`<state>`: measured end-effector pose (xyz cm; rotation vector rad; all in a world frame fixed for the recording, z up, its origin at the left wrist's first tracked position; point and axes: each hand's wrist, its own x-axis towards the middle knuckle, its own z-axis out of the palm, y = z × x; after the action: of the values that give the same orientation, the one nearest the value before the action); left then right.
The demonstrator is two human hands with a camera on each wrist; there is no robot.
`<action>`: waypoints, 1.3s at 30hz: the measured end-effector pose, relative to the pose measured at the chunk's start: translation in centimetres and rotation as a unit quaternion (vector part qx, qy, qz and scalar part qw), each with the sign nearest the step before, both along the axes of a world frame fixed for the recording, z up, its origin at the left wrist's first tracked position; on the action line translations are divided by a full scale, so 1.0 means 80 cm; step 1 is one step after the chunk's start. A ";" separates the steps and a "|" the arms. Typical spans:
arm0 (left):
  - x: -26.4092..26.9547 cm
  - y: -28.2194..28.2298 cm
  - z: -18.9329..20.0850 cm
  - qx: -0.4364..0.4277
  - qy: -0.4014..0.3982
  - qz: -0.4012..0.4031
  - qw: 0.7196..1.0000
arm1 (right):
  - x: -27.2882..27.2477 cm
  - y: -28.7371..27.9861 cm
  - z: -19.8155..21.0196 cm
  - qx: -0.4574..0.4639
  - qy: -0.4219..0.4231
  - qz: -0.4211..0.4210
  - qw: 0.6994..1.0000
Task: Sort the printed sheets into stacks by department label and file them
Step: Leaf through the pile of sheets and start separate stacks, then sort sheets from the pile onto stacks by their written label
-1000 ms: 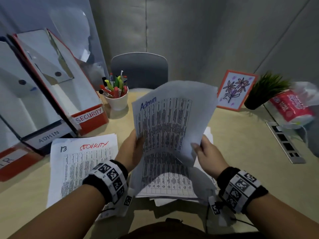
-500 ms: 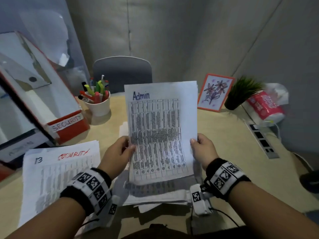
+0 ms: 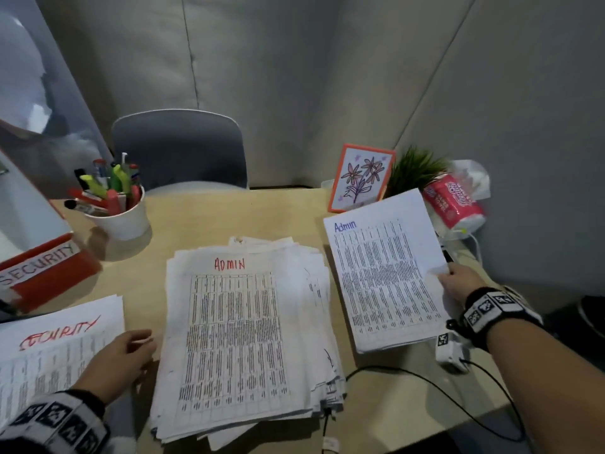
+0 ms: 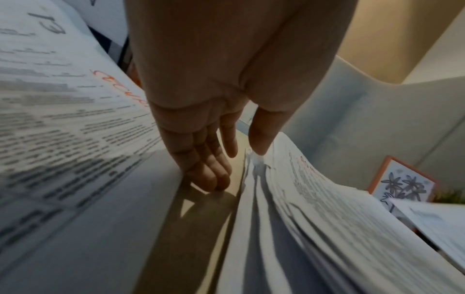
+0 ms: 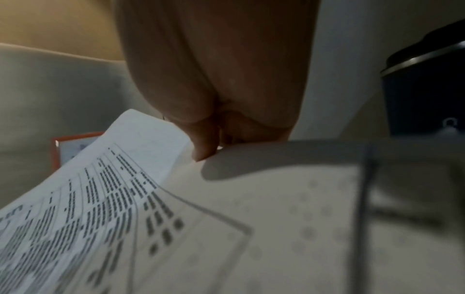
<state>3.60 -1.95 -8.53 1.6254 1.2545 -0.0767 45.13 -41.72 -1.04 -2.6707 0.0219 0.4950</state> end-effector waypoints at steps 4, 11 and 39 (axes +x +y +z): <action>-0.009 0.016 -0.042 -0.044 0.005 0.010 0.999 | 0.012 0.009 -0.023 -0.062 0.023 0.005 0.998; -0.006 0.016 -0.044 -0.056 0.005 0.022 0.998 | -0.002 0.051 -0.056 -0.087 0.054 0.038 0.994; 0.008 -0.006 0.007 0.036 -0.004 0.023 0.999 | -0.210 0.204 -0.072 -0.036 0.173 0.264 0.948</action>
<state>4.21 -2.40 -7.93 1.6556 1.3003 0.0030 28.34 -25.37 -6.77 -2.6056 -0.5954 1.1442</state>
